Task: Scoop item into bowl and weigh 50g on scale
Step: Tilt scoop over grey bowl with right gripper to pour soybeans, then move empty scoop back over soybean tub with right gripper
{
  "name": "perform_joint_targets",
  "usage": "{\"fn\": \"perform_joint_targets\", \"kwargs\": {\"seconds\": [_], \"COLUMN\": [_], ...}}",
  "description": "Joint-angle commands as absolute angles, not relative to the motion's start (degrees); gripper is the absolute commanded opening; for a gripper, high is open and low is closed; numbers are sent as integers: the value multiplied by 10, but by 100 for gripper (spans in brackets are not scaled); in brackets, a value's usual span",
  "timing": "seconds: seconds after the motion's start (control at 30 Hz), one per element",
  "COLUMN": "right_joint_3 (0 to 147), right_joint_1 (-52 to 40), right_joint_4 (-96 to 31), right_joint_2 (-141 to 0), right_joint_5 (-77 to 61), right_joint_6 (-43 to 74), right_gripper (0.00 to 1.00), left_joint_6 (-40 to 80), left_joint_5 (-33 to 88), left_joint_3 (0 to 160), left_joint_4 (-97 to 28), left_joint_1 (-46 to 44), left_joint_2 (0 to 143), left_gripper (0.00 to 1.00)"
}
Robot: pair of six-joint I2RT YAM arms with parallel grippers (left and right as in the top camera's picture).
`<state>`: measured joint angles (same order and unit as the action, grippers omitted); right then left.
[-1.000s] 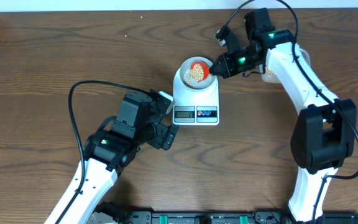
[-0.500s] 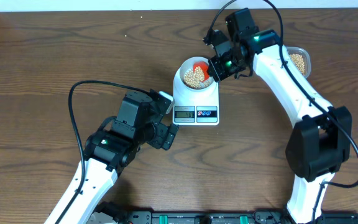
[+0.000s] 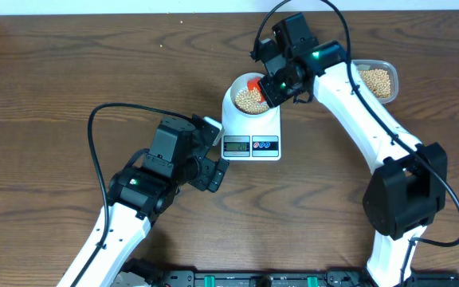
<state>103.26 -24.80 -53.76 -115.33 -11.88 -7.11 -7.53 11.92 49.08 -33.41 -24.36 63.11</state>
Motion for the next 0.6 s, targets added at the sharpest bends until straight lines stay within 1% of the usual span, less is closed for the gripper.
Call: {"fn": "perform_joint_targets", "kwargs": {"seconds": [0.0, 0.4, 0.57], "right_joint_3": [1056, 1058, 1058], "right_joint_1": [-262, -313, -315], "right_joint_4": [-540, -540, -537], "right_joint_2": [-1130, -1103, -1102], "right_joint_5": [-81, 45, 35], "right_joint_6": [-80, -95, -92], "right_gripper": [1, 1, 1], "left_joint_6": [-81, -81, -81], "left_joint_5": [124, 124, 124], "left_joint_3": [502, 502, 502], "left_joint_4": [-335, -335, -335], "left_joint_1": [-240, -240, -240], "left_joint_2": [632, 632, 632], "left_gripper": [89, 89, 89]}}
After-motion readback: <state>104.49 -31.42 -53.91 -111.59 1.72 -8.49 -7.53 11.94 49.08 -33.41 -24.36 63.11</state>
